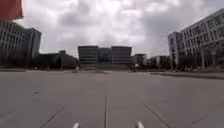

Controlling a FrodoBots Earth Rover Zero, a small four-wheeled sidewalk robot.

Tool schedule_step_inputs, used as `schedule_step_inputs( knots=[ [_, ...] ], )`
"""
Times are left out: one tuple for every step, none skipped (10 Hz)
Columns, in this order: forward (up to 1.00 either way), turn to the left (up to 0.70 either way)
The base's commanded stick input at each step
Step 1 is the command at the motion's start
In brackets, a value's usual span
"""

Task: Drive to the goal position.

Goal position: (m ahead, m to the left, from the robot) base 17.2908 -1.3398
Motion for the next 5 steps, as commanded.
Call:
schedule_step_inputs(
  knots=[
    [0.60,0.00],
    [0.60,0.00],
    [0.60,0.00],
    [0.60,0.00],
    [0.60,0.00]
  ],
)
